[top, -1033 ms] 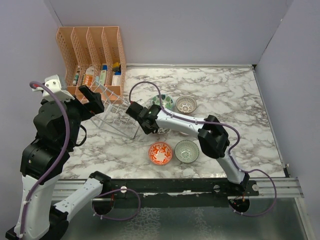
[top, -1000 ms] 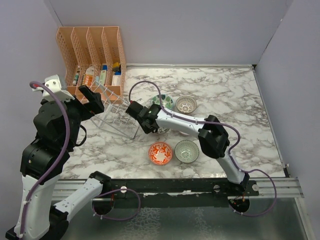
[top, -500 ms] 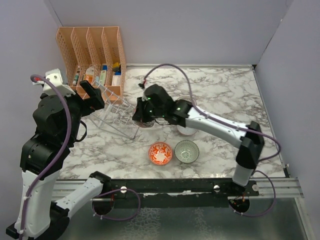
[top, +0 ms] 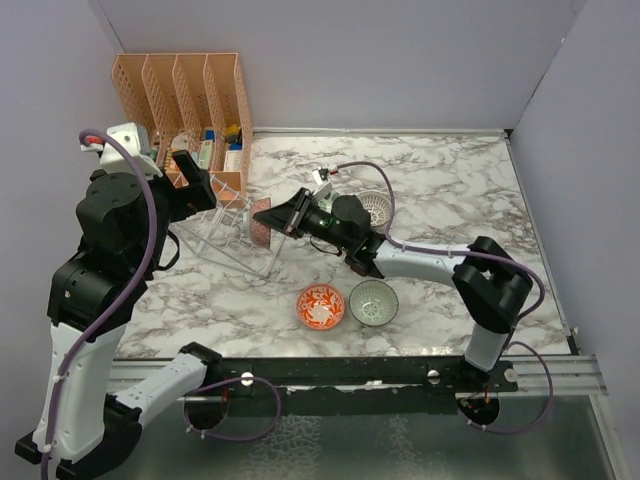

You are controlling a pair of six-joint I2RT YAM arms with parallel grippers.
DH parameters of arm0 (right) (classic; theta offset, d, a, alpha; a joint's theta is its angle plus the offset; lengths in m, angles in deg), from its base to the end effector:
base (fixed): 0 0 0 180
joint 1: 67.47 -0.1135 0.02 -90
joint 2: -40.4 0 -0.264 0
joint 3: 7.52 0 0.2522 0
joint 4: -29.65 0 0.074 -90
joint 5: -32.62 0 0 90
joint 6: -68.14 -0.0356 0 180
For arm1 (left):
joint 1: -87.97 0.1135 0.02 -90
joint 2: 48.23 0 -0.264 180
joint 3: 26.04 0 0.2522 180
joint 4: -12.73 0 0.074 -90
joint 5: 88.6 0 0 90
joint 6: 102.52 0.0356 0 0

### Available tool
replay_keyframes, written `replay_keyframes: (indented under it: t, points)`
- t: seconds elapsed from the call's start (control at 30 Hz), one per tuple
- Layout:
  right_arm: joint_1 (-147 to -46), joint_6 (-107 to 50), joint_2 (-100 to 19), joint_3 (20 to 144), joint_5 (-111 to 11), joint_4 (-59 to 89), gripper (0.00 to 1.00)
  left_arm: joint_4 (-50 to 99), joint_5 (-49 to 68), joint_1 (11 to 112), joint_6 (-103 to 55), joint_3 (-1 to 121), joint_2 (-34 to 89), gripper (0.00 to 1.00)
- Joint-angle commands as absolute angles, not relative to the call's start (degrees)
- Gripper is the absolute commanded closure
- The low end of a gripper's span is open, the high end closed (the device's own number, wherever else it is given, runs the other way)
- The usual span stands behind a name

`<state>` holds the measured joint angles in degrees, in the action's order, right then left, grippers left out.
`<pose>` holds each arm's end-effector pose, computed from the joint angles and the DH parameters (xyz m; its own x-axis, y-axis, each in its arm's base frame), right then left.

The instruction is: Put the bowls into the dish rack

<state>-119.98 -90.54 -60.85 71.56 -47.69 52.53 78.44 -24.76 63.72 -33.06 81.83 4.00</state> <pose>0.2473 0.3323 0.2786 -0.8213 0.4381 -0.3655 -0.3286 0.1604 0.9307 0.1021 -0.0288 0.5119 -0.1398 -0.2824 -0.9490 -0.0813 0.9585 -0.2733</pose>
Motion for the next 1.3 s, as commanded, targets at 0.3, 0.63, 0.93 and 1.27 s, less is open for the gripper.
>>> replay_keyframes:
  t: [0.3, 0.63, 0.93, 1.27]
  points:
    - [-119.8, -110.3, -73.4, 69.9, -57.1, 83.1, 0.99, 77.0, -22.7, 63.5, -29.5, 81.5, 4.9, 0.01]
    - [-120.2, -114.2, -77.9, 74.2, -61.6, 82.3, 0.99, 76.6, -21.6, 63.5, -27.8, 80.3, 4.8, 0.01]
    - [-121.9, -119.7, -81.1, 75.2, -62.7, 81.7, 0.99, 77.0, -21.7, 63.5, -26.8, 79.1, 4.2, 0.01]
    - [-122.0, -121.8, -80.5, 71.8, -64.4, 80.3, 0.99, 76.6, -21.5, 63.5, -25.8, 77.3, 4.2, 0.01]
